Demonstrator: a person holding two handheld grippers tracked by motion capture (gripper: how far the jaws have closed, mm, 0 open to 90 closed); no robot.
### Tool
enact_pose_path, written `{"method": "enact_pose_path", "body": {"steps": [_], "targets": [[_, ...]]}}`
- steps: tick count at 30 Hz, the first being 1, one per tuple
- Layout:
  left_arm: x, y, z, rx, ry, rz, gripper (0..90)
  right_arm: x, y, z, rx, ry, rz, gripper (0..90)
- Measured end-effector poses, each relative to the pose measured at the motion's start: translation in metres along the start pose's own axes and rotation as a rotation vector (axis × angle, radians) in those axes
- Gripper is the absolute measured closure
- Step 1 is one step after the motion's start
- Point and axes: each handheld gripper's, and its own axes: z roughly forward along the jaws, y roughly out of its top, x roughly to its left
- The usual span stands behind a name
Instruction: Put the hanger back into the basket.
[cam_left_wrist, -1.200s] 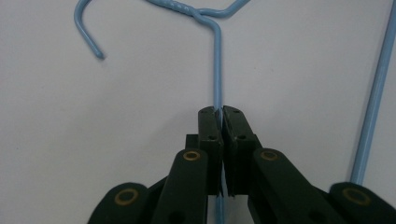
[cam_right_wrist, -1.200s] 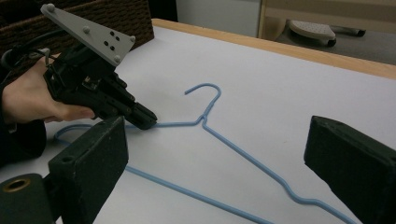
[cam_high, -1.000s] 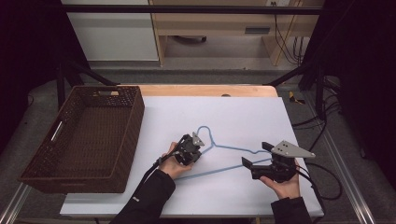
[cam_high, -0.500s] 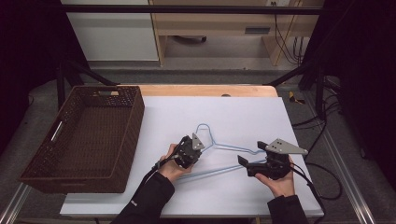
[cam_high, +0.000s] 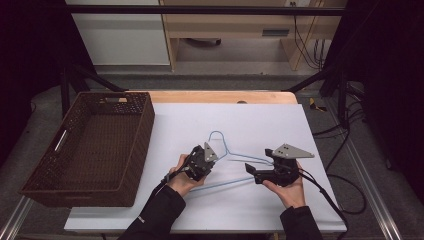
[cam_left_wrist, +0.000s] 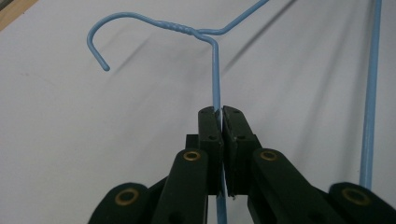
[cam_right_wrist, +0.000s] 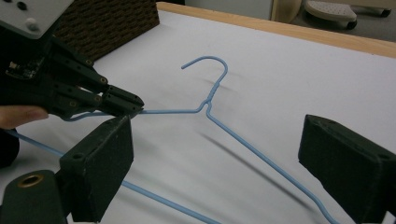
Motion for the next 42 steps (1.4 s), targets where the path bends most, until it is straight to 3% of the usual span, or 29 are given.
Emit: {"method": "enact_pose_path", "body": {"steps": [11,23,42], "targets": [[-0.004,0.001,-0.003,-0.006,0.013,0.009,87.0,0.001,0.014,0.026,0.01,-0.015,0.02,12.3],[-0.01,0.001,-0.008,-0.016,0.025,0.025,87.0,0.001,0.029,0.058,0.03,-0.036,0.063,20.0],[-0.012,-0.003,-0.007,-0.017,0.02,0.018,87.0,0.0,0.027,0.116,0.15,-0.063,0.108,41.3]]}}
